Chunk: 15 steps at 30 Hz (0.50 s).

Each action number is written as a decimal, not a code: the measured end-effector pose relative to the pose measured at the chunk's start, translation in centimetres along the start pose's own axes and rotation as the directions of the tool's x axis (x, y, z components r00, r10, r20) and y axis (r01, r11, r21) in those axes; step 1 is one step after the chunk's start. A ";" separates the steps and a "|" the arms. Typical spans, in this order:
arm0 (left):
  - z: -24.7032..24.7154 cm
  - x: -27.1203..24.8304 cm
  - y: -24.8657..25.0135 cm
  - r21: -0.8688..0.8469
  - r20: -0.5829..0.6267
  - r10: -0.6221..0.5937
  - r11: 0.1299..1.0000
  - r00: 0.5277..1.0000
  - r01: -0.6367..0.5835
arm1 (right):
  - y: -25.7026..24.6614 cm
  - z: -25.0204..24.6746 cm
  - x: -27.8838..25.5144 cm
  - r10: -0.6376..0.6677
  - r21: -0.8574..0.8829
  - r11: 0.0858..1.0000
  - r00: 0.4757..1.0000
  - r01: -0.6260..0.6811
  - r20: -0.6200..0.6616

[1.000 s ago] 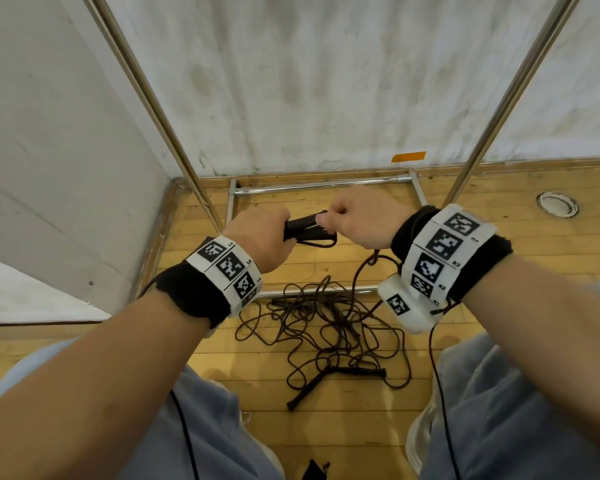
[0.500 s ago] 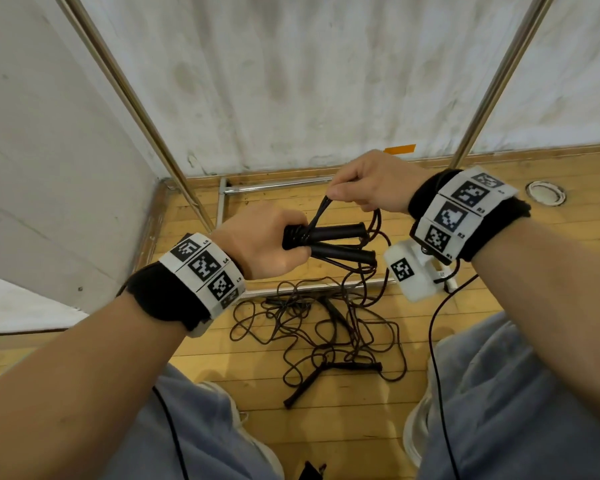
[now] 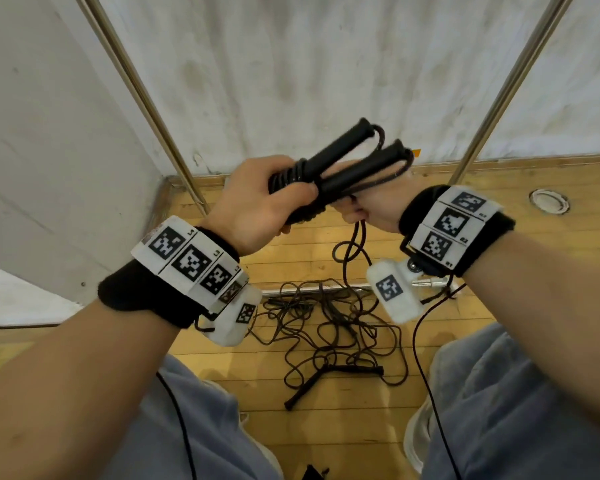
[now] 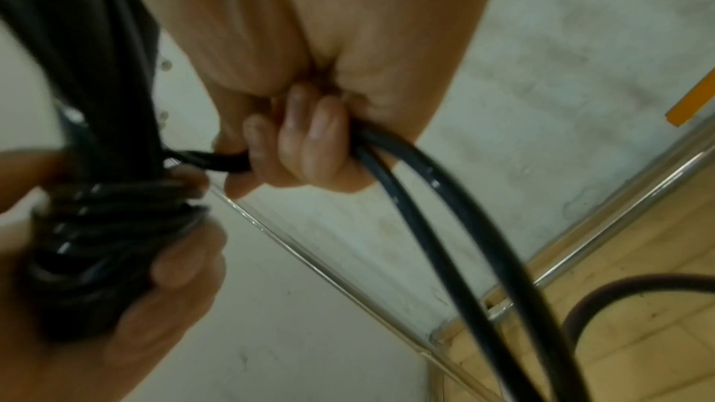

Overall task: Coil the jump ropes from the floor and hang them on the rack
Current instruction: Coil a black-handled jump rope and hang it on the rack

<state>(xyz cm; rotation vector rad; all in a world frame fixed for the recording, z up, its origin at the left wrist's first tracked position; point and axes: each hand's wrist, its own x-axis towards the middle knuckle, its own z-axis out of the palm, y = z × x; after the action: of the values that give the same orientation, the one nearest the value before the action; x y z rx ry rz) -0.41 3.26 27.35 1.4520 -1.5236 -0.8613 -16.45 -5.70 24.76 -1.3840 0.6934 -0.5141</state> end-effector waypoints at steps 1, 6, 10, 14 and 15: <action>0.0 0.3 -0.1 -0.039 -0.033 -0.026 0.999 0.999 0.025 | 0.2 0.5 0.0 -0.001 -0.012 1.000 1.000 0.001 -0.005; 0.0 1.9 -0.7 -0.152 -0.154 -0.140 0.982 0.978 0.116 | 0.6 3.1 0.3 -0.083 -0.314 0.949 0.979 0.021 -0.187; -0.5 2.8 -1.1 -0.158 -0.225 -0.168 0.978 0.960 0.134 | 0.6 3.7 0.2 -0.187 -0.487 0.872 0.954 0.052 -0.234; -1.3 3.3 -1.8 -0.111 -0.248 -0.195 0.979 0.949 0.172 | 1.0 3.9 0.1 -0.222 -0.593 0.805 0.941 0.029 -0.255; -1.3 3.2 -2.1 -0.027 -0.236 -0.166 0.986 0.957 0.164 | 1.0 3.6 0.1 -0.228 -0.621 0.784 0.937 0.017 -0.263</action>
<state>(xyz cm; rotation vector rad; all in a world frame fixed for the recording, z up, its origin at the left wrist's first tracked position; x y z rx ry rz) 1.69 -0.06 26.38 1.6319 -1.2340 -0.7569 -13.91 -3.12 23.89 -1.9937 1.1106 -0.6672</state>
